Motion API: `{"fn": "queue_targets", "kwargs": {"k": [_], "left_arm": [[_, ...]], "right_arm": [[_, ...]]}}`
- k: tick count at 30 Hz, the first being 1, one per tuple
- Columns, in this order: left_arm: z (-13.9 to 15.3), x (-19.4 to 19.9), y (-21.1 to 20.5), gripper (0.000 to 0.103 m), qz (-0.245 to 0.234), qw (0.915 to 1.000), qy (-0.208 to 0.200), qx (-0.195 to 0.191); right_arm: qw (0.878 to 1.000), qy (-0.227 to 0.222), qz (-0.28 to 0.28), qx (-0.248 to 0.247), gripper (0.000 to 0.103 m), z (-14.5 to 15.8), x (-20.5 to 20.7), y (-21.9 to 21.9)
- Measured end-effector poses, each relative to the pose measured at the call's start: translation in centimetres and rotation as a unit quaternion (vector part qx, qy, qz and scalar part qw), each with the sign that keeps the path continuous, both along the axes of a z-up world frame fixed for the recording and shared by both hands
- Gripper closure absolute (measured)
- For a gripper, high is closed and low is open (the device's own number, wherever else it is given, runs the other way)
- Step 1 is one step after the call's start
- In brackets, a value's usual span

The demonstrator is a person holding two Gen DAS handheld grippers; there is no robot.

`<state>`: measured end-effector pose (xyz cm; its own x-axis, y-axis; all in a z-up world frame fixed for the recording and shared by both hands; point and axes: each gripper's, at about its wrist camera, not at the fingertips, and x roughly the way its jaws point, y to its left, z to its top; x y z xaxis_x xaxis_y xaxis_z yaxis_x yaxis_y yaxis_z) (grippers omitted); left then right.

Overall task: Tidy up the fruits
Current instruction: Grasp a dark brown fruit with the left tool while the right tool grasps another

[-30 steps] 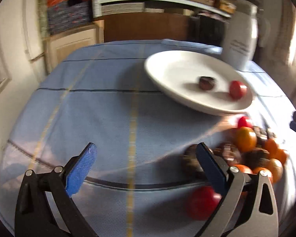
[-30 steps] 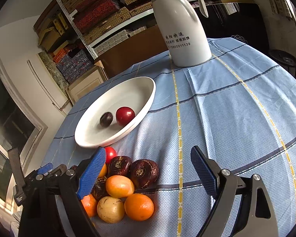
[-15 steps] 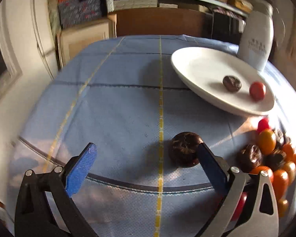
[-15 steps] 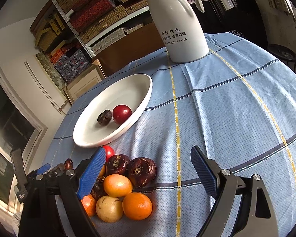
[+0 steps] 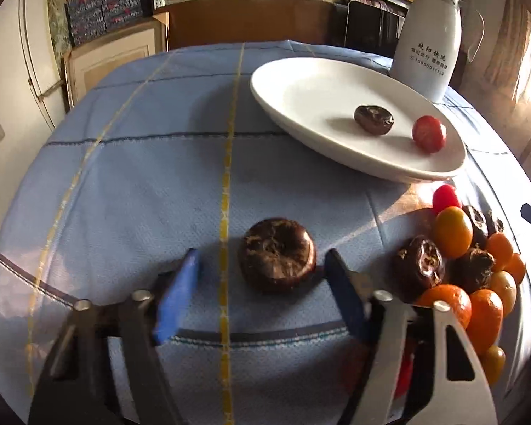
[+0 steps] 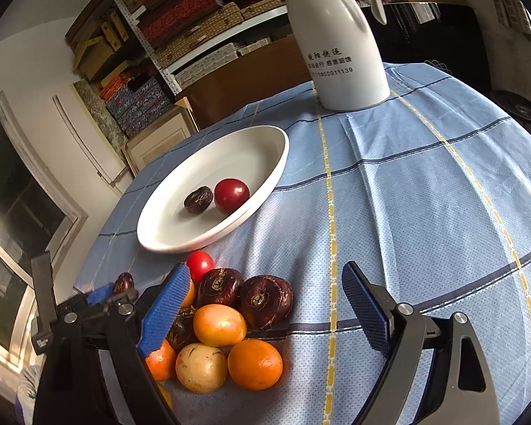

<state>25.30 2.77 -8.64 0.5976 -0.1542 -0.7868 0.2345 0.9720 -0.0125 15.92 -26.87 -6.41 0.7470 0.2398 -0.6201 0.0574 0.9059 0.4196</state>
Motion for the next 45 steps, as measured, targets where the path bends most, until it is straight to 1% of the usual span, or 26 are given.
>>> {"fn": "queue_targets", "kwargs": {"k": [4,7,8,9,10,12,13,15,18,20,21,23,24,26,28,29,30,31,32,34,35,37,41,43,45], "left_arm": [[0.0,0.0,-0.4,0.060,-0.010,0.9999,-0.005,0.002],[0.0,-0.2,-0.6,0.062,-0.009,0.9999,-0.005,-0.005],[0.0,-0.2,-0.5,0.062,-0.008,0.9999,-0.005,-0.008],[0.0,-0.3,-0.5,0.062,-0.008,0.9999,-0.005,-0.009],[0.0,-0.3,-0.5,0.062,-0.008,0.9999,-0.005,-0.009],[0.0,-0.2,-0.6,0.062,-0.008,0.9999,-0.005,-0.008],[0.0,-0.3,-0.5,0.061,-0.008,0.9999,-0.005,-0.008],[-0.1,-0.3,-0.7,0.061,-0.008,0.9999,-0.005,-0.006],[-0.1,-0.4,-0.7,0.061,-0.010,0.9999,-0.005,-0.003],[-0.1,-0.4,-0.8,0.061,-0.010,0.9999,-0.006,0.001],[-0.1,-0.4,-0.9,0.061,-0.010,0.9999,-0.006,0.002],[-0.1,-0.4,-0.8,0.061,-0.011,0.9999,-0.006,0.000],[-0.1,-0.4,-0.8,0.061,-0.010,0.9999,-0.007,-0.001],[0.1,-0.5,-0.7,0.062,-0.012,0.9998,-0.009,-0.009],[0.2,-0.6,-0.4,0.062,-0.017,0.9994,-0.005,-0.030],[0.5,-0.7,-0.3,0.062,-0.019,0.9990,-0.008,-0.040],[0.9,-0.9,-0.2,0.062,-0.018,0.9988,-0.015,-0.043],[1.4,-1.1,-0.2,0.062,-0.016,0.9985,-0.025,-0.047],[2.1,-1.3,-0.1,0.062,-0.017,0.9975,-0.034,-0.060],[2.7,-1.4,-0.2,0.062,-0.024,0.9962,-0.039,-0.074],[2.6,-1.5,-0.4,0.062,-0.026,0.9964,-0.040,-0.070],[2.6,-1.6,-0.5,0.062,-0.023,0.9969,-0.044,-0.062],[3.7,-1.8,-0.5,0.062,-0.026,0.9949,-0.050,-0.084],[4.4,-1.0,-1.2,0.062,-0.029,0.9956,-0.054,-0.071],[5.0,0.1,-2.1,0.062,-0.029,0.9961,-0.057,-0.060]], "right_arm": [[1.000,0.010,0.007,-0.005,0.015,-0.4,0.3,0.5],[1.000,0.017,0.016,-0.005,0.016,-0.7,0.5,0.7],[1.000,0.019,0.020,-0.005,0.022,-0.8,0.6,0.8],[0.999,0.025,0.025,-0.006,0.030,-1.0,0.8,1.0],[0.999,0.031,0.029,-0.006,0.035,-1.2,0.9,1.1],[0.998,0.050,0.035,0.004,0.056,-1.8,1.2,1.2],[0.998,0.056,0.036,0.012,0.059,-2.1,1.3,1.1],[0.997,0.062,0.031,0.020,0.061,-2.5,1.4,0.7],[0.997,0.072,0.030,0.026,0.062,-3.0,1.8,0.7],[0.997,0.070,0.034,0.015,0.062,-3.0,2.1,1.0],[0.997,0.066,0.037,-0.001,0.063,-2.9,2.2,1.5],[0.997,0.060,0.046,-0.020,0.068,-2.8,2.1,2.1],[0.997,0.058,0.047,-0.026,0.068,-2.7,2.1,2.3],[0.997,0.054,0.048,-0.027,0.070,-2.6,1.9,2.2],[0.998,0.042,0.041,-0.020,0.079,-2.1,1.7,1.7],[0.999,0.034,0.039,-0.010,0.081,-1.8,1.5,1.4],[0.999,0.020,0.032,-0.001,0.081,-1.2,1.2,0.9],[0.999,0.013,0.029,-0.003,0.081,-0.9,1.0,0.8],[0.999,0.010,0.031,-0.009,0.081,-0.6,0.9,0.8],[0.999,0.023,0.033,-0.012,0.081,-1.1,1.2,1.0],[0.999,0.026,0.033,-0.010,0.081,-1.2,1.3,1.0],[0.999,0.014,0.031,-0.007,0.081,-0.8,1.0,1.0],[1.000,-0.015,0.023,0.007,0.081,0.7,0.6,0.5],[0.999,-0.017,0.030,0.015,0.081,1.4,1.6,0.7],[0.999,-0.019,0.033,0.016,0.081,2.6,3.5,1.1]]}}
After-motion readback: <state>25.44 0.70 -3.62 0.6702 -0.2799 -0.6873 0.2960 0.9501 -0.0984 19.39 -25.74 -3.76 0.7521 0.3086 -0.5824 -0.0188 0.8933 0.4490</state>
